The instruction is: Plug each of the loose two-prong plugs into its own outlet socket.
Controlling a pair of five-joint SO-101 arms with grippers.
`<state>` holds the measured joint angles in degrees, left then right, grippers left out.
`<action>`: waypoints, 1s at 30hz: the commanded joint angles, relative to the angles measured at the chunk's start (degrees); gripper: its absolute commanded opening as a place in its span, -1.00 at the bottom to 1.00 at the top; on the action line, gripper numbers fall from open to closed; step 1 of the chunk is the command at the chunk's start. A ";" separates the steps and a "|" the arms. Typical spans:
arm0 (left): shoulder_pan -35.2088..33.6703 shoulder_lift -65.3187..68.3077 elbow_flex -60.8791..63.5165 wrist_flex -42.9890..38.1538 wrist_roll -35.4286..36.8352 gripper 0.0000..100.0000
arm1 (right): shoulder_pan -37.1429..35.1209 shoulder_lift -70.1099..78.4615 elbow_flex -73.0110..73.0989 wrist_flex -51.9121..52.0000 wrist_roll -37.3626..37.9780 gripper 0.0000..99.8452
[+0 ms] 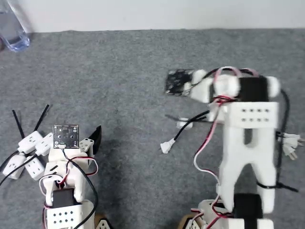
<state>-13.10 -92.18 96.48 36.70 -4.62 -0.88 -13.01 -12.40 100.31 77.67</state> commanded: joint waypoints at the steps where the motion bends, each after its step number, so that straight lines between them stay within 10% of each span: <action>1: 0.53 -0.88 -0.40 -0.70 -0.26 -0.39 | 6.37 -2.24 -7.30 2.51 -0.62 -0.98; 30: 0.62 -0.88 -0.31 -0.70 -0.26 -0.39 | 44.35 12.70 -11.52 -15.78 10.90 -0.98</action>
<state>-13.10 -92.18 96.48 36.70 -4.62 41.93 -2.73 -24.09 88.97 87.96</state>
